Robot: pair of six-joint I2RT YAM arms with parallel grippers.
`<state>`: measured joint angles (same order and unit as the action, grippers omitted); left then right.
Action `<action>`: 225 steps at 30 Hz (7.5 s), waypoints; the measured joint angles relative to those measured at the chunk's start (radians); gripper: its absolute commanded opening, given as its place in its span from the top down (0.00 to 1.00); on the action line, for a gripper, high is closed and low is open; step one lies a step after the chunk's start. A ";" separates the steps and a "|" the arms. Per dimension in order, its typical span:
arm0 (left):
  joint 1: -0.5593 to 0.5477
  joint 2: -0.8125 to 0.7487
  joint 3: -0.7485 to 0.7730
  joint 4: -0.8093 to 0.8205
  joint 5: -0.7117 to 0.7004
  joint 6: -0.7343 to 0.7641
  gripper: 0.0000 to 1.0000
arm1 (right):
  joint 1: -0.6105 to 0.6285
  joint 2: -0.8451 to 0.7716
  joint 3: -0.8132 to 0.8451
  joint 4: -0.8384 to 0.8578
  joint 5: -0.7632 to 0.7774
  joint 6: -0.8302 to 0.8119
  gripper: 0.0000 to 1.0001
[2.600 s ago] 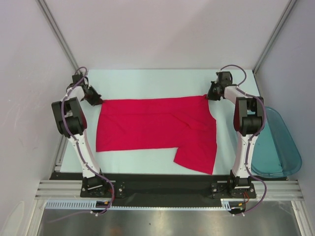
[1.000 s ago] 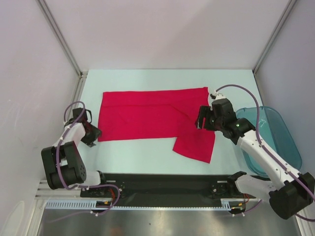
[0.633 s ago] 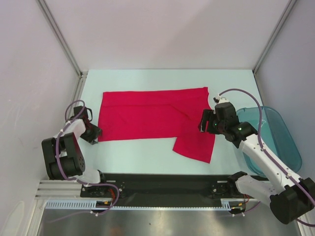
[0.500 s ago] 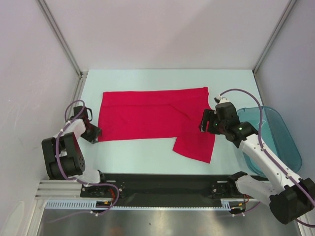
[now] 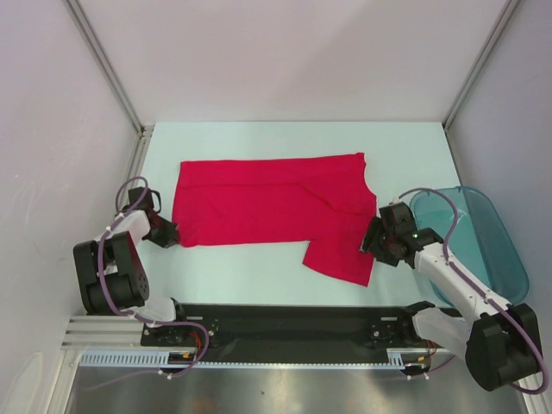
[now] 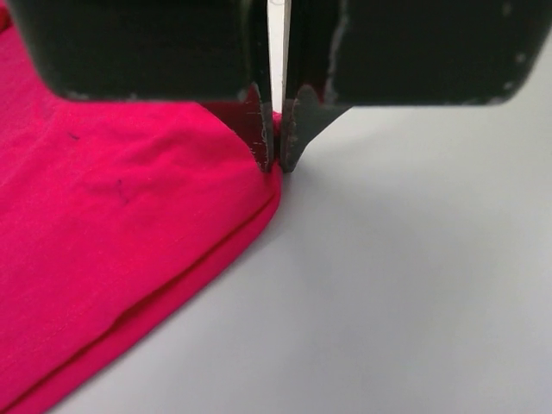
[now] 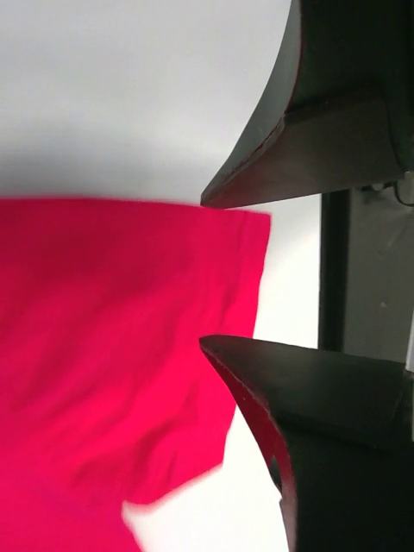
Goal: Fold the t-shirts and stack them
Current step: Fold the tshirt
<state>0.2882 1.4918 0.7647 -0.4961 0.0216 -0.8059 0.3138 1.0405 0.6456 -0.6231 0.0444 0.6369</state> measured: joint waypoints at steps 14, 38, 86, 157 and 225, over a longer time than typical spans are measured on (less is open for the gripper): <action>0.038 0.000 0.009 -0.011 0.043 0.053 1.00 | 0.098 0.123 -0.104 0.051 0.115 0.191 0.51; 0.040 -0.077 0.008 0.002 0.061 0.122 1.00 | 0.155 -0.054 -0.144 0.019 0.263 0.247 1.00; 0.006 0.400 0.601 -0.090 0.175 0.206 0.97 | -0.224 0.899 0.937 0.191 -0.118 -0.180 1.00; -0.140 0.426 0.539 -0.036 0.220 0.284 0.60 | 0.238 1.169 1.157 0.119 -0.078 -0.737 0.41; -0.325 0.201 0.442 0.119 0.285 0.312 0.47 | -0.093 0.859 0.901 0.116 -0.126 -0.424 0.37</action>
<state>-0.0368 1.6932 1.2068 -0.3771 0.3061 -0.4942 0.2207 1.8996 1.5471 -0.5076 -0.0814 0.2127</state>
